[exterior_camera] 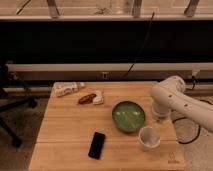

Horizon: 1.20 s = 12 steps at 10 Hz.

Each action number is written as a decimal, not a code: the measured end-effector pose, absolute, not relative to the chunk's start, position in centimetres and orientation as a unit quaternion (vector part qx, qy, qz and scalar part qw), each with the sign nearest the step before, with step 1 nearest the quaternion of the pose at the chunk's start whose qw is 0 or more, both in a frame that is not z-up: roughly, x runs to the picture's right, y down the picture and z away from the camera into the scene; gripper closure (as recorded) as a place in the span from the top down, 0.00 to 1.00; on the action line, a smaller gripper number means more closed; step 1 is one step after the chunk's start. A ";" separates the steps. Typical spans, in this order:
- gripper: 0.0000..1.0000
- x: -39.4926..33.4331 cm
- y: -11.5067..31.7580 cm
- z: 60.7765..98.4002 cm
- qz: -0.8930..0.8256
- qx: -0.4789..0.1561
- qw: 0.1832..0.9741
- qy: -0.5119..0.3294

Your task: Place the ceramic cup in the ceramic bowl

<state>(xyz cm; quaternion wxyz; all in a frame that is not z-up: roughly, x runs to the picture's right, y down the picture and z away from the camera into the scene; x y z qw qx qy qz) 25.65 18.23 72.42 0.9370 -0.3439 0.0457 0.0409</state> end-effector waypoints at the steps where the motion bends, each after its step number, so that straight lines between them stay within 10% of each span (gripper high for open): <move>1: 0.80 25.6 18.5 72.5 0.047 -0.346 0.936 0.048; 7: 0.78 25.7 20.2 73.2 0.080 -0.350 0.933 0.034; 12: 0.29 25.0 21.4 73.2 0.084 -0.364 0.928 0.012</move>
